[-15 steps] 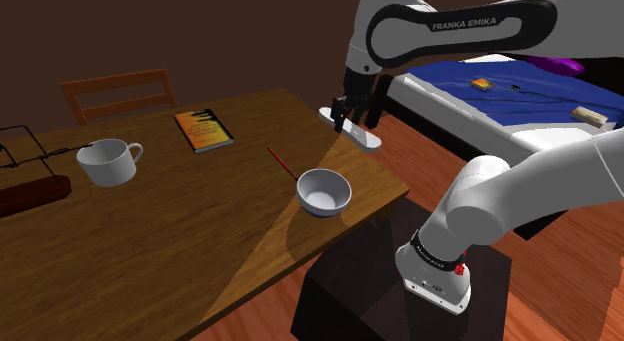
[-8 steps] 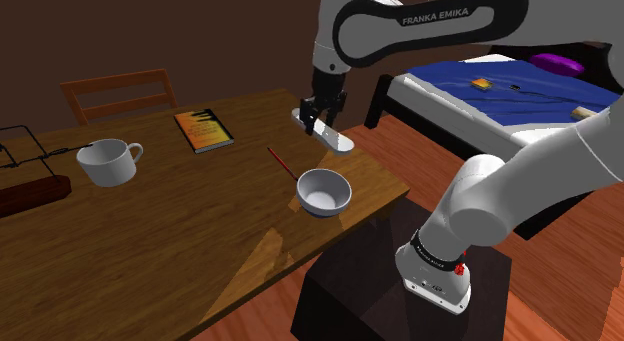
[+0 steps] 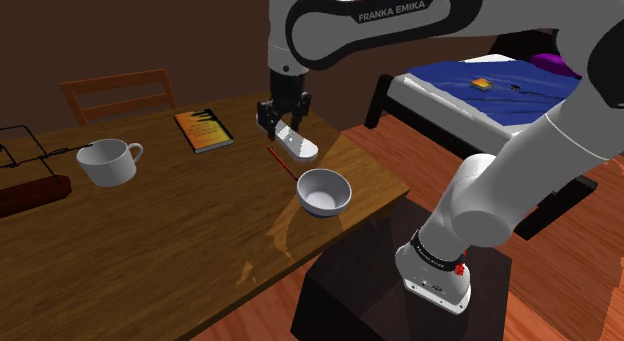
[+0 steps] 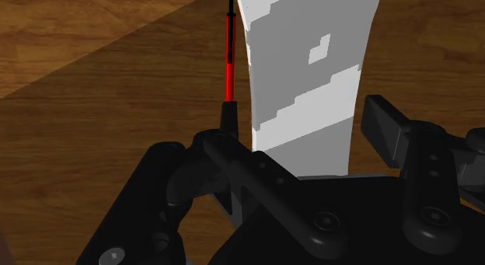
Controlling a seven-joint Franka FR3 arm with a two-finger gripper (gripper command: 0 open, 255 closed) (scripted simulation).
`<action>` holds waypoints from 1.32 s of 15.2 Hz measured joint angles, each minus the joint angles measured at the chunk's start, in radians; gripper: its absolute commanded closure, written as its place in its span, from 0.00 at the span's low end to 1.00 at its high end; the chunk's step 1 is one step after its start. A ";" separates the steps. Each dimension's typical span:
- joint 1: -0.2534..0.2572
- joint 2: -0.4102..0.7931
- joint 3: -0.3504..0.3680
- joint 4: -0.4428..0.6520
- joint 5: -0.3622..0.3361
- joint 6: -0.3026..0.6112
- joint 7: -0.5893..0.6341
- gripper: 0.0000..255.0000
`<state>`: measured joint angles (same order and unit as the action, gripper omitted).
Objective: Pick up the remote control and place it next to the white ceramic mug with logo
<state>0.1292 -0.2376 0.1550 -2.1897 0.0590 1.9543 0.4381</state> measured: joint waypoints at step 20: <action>0.217 0.730 0.137 0.924 -0.179 -0.210 0.367 1.00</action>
<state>0.3466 0.4926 0.2923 -1.2653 -0.1198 1.7448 0.8047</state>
